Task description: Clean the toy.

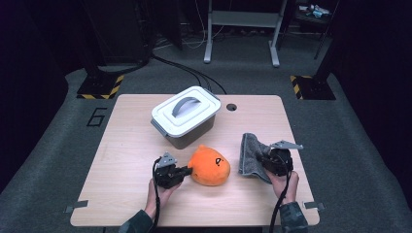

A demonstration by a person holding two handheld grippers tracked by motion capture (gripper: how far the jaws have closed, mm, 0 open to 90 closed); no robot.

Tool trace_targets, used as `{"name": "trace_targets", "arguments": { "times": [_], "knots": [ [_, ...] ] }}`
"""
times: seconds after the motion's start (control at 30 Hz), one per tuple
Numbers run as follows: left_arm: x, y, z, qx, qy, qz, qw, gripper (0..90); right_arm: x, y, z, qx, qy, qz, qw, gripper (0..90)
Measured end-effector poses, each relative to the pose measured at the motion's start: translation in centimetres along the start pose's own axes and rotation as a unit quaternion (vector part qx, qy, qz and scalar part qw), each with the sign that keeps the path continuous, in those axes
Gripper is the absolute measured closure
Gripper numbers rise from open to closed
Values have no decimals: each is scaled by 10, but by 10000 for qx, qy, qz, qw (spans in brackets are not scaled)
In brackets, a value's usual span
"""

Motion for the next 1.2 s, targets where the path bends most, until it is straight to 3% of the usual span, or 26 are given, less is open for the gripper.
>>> {"name": "trace_targets", "arguments": {
  "times": [0.13,0.3,0.47,0.63,0.83,1.03,1.1,1.2],
  "knots": [
    [3,1,-2,-39,-115,-45,9999,838,18,-6,11,239,-63,-195,9995,802],
    [6,4,-7,-78,-175,-137,9997,838,35,-8,26,463,-159,-275,9984,801],
    [7,10,-16,-212,-202,-74,9995,838,51,-5,43,699,-276,-318,9967,801],
    [4,18,-25,-260,-16,117,9996,833,58,10,62,934,-450,-173,9945,799],
    [2,17,-22,-185,191,225,9994,784,51,39,81,1130,-595,227,9915,798],
    [8,11,-19,13,341,142,9993,522,47,44,84,1182,-663,291,9903,800],
    [11,12,-20,-31,421,127,9990,541,44,44,85,1163,-673,320,9904,801],
    [10,19,-26,-72,671,272,9974,668,40,44,84,1187,-694,331,9899,801]
  ]
}}
Point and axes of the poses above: each handheld gripper's, and its own axes: y roughly forward along the jaws, x roughly out of its top, z roughly to its left, the point moved 7 cm from there along y, roughly forward along the jaws, and after that the axes turned 8 degrees about -y, right-handed, at the moved point
